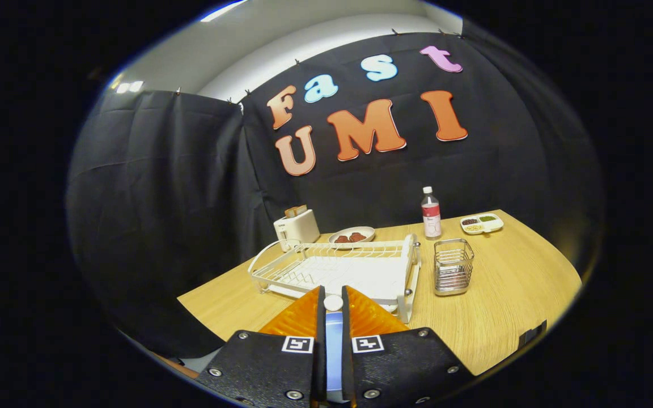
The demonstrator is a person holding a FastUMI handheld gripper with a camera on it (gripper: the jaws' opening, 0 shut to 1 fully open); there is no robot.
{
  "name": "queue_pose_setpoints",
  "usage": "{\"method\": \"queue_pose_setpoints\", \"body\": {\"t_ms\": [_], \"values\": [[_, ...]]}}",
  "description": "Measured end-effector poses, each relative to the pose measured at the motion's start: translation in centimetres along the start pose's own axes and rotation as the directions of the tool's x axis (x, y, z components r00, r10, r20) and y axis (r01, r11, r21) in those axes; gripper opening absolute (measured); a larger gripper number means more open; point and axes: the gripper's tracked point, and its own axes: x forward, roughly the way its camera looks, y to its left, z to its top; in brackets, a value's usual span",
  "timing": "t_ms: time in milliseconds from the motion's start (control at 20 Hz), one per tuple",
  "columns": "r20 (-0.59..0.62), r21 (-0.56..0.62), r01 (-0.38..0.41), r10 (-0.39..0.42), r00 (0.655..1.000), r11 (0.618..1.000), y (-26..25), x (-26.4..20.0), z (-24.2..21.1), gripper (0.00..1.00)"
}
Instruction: Take the plate from the dish rack, then take the spoon from the basket and place it into the plate.
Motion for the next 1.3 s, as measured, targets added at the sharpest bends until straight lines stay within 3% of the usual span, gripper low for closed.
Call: {"method": "queue_pose_setpoints", "body": {"t_ms": [200, 750, 1100, 1300], "values": [[-0.063, 0.014, -0.037, 0.037, 0.997, 0.999, 0.6, 0.3, -3.0, 0.10], [-0.119, 0.117, -0.026, 0.040, 0.992, 0.993, -1.4, 2.1, -6.9, 0.11], [-0.186, 0.122, 0.045, -0.021, 0.982, 0.992, -3.5, 2.1, -9.4, 0.20], [-0.120, 0.122, 0.048, -0.033, 0.992, 0.991, -3.7, 2.0, -6.9, 0.38]]}}
